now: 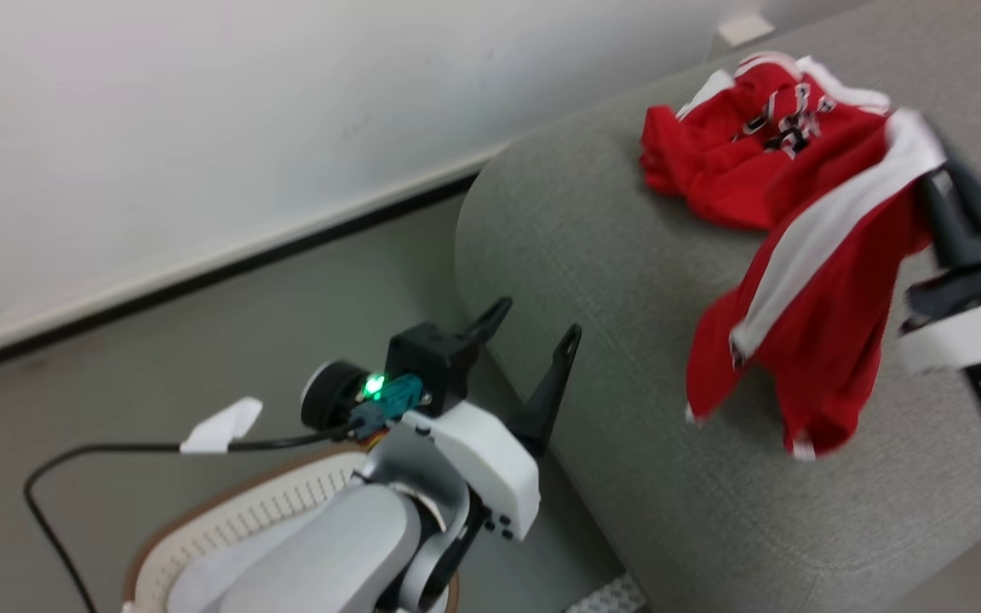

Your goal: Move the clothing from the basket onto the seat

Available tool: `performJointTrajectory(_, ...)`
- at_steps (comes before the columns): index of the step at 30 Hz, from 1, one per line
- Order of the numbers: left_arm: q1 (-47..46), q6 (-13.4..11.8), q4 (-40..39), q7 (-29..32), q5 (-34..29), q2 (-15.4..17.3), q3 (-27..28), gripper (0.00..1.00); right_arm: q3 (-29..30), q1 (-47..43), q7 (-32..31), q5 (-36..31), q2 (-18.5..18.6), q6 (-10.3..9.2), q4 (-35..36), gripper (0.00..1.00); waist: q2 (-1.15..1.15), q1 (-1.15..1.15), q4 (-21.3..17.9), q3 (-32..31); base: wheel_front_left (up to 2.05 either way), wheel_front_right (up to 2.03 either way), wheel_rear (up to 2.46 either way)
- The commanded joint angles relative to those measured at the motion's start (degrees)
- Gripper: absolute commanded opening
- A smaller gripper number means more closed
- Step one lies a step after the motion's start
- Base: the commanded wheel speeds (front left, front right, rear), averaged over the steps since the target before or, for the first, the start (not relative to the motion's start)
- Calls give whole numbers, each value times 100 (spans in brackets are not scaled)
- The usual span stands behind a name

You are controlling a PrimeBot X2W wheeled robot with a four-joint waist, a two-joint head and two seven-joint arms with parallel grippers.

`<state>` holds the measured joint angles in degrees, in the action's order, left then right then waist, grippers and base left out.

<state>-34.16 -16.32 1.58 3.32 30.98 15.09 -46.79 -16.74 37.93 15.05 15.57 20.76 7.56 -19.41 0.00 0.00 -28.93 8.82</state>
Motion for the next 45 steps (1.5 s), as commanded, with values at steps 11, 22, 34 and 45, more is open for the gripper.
performJointTrajectory(11,-1386,107,110,249,-624,-82,-40,100,2144,2072,8,-212,811,-15,-785,0,0,0,880,2404,0,0,0)
performJointTrajectory(22,-2101,166,162,207,-947,-238,-117,100,3428,3474,6,-627,1657,-15,-3120,0,0,0,1369,3551,0,0,0)
performJointTrajectory(34,-1969,42,259,111,-911,-212,-135,100,4315,2501,7,-1648,832,-15,-3743,100,0,0,1466,3461,0,0,0)
performJointTrajectory(45,-1139,-140,326,-466,-480,54,224,100,4416,1380,8,-1954,-14,-15,-2040,100,0,0,1461,2198,0,0,0)
